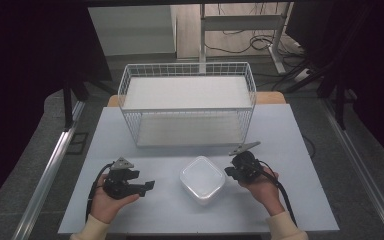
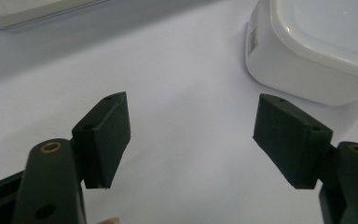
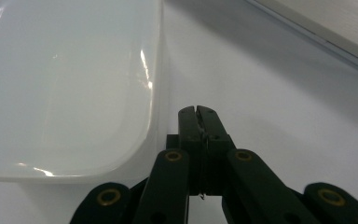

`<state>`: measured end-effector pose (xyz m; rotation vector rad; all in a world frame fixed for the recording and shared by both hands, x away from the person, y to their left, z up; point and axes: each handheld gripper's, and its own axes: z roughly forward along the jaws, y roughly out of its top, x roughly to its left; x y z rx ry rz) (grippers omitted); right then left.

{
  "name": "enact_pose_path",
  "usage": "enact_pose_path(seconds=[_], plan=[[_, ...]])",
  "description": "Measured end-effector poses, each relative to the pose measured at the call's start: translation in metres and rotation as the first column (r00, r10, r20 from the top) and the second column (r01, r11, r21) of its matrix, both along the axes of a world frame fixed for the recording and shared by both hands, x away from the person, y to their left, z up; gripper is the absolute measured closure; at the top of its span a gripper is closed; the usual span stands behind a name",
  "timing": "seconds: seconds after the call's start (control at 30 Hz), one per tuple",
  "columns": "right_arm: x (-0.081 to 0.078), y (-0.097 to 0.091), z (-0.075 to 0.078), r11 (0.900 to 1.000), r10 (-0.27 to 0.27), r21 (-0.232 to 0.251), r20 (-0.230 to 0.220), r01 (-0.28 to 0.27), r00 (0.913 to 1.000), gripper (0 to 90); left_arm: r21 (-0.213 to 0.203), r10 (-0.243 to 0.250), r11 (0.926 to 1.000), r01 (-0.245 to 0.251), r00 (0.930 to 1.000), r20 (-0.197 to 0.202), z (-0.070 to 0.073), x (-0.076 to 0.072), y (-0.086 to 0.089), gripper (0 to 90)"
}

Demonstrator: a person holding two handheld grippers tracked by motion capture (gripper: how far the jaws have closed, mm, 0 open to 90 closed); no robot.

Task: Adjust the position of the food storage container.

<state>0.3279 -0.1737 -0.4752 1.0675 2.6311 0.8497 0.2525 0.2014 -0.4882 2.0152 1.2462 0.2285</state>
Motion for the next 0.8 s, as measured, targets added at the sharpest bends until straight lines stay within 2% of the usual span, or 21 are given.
enact_pose_path(seconds=[0.1, 0.47, 0.67, 0.8], plan=[[-0.003, 0.003, -0.001, 0.9998, 0.012, -0.013, 0.001, -0.012, 0.9999, 89.6, 0.0, 0.008, 1.0, -0.008, 1.0, 0.002, 0.001, 0.0, 0.001, 27.0], [-0.014, 0.012, 0.001, 0.9996, 0.02, 0.019, -0.056, -0.019, 0.9982, 89.7, 0.002, 0.012, 0.9999, -0.012, 0.9999, -0.004, -0.001, 0.001, 0.006, 27.0], [-0.02, 0.018, 0.002, 0.9993, 0.035, 0.015, -0.061, -0.034, 0.9975, 89.7, 0.002, 0.017, 0.9999, -0.017, 0.9998, -0.005, -0.001, 0.001, 0.006, 27.0], [-0.027, 0.02, -0.001, 0.9986, 0.052, 0.014, -0.088, -0.051, 0.9948, 89.7, 0.007, 0.021, 0.9998, -0.021, 0.9997, -0.01, -0.002, 0.001, 0.007, 27.0]])
